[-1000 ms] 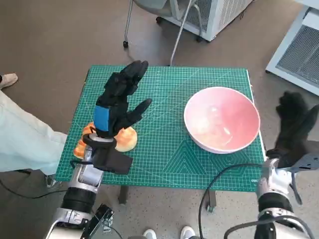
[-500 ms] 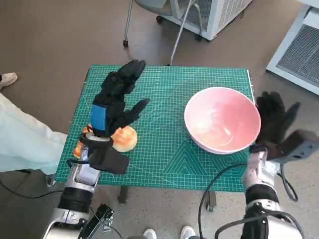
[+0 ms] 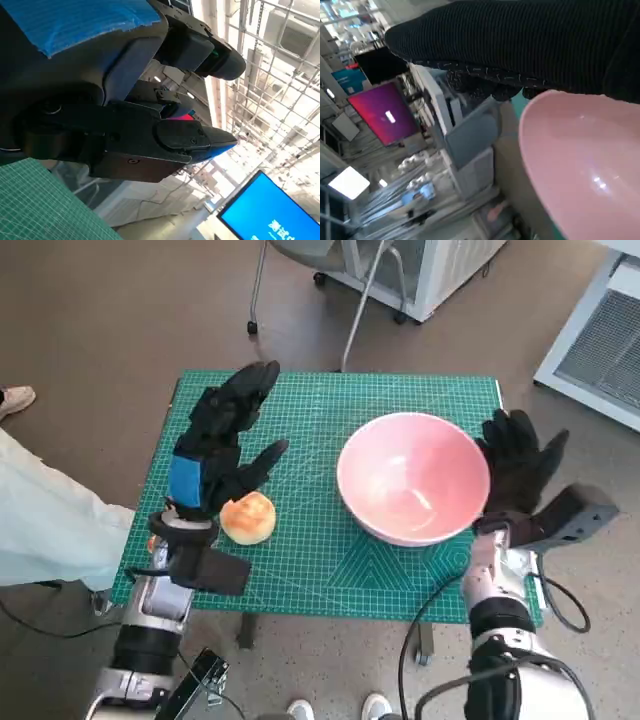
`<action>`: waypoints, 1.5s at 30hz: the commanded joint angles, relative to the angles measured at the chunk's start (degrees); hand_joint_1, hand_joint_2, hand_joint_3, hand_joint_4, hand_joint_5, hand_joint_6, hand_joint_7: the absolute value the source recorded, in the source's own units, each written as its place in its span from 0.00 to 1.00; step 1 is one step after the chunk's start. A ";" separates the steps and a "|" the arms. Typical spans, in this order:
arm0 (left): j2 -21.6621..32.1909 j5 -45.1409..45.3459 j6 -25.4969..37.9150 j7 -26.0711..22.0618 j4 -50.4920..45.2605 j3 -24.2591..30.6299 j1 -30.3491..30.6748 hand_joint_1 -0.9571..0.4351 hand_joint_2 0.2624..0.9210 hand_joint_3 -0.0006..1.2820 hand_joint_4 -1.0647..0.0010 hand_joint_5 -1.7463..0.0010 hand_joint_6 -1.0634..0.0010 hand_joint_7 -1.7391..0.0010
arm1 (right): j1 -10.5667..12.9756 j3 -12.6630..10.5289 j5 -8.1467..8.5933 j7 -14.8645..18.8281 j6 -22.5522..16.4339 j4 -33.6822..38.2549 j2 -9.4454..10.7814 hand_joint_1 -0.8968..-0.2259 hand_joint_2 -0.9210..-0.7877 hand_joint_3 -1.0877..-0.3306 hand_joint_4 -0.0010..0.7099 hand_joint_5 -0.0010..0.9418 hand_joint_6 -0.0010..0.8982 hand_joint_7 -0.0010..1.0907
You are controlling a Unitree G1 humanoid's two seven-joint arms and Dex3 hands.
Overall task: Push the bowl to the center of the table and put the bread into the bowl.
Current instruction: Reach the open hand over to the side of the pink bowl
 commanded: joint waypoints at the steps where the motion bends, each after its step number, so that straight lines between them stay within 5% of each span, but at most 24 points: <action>1: 0.59 0.63 2.06 0.45 -3.43 1.02 2.05 0.50 1.00 0.18 0.55 1.00 0.64 0.72 | -1.21 -1.13 1.30 0.41 2.26 1.11 2.02 0.68 0.00 0.46 0.40 0.00 0.22 0.51; 14: 0.06 1.30 7.99 -0.20 -11.97 2.42 6.23 0.51 1.00 0.18 0.55 0.99 0.73 0.61 | -4.24 2.07 -2.78 -4.35 4.91 1.76 4.80 0.65 0.00 0.44 0.43 0.01 0.18 0.59; 26: 0.31 0.85 11.40 -1.22 -17.74 3.71 9.46 0.54 1.00 0.17 0.54 0.99 0.76 0.57 | -6.42 3.14 -3.82 -4.68 6.64 1.76 4.60 0.64 0.00 0.46 0.40 0.00 0.20 0.59; 36: 5.26 -4.43 10.97 -6.44 -20.09 9.82 13.28 0.55 1.00 0.17 0.56 0.99 0.76 0.58 | -5.45 10.29 -12.33 -6.16 -2.59 -0.23 1.53 0.62 0.00 0.44 0.43 0.02 0.18 0.59; 42: 10.50 -6.68 10.73 -10.16 -20.74 14.45 15.79 0.54 1.00 0.16 0.58 1.00 0.73 0.63 | -3.99 13.84 -15.06 -1.47 -11.87 -3.15 -0.48 0.58 0.00 0.44 0.48 0.04 0.17 0.60; 45: 14.45 -6.27 12.24 -13.05 -21.68 16.70 17.46 0.54 1.00 0.14 0.58 1.00 0.72 0.65 | -2.57 15.55 -15.07 3.10 -17.56 -5.84 -1.25 0.59 0.00 0.44 0.50 0.04 0.16 0.62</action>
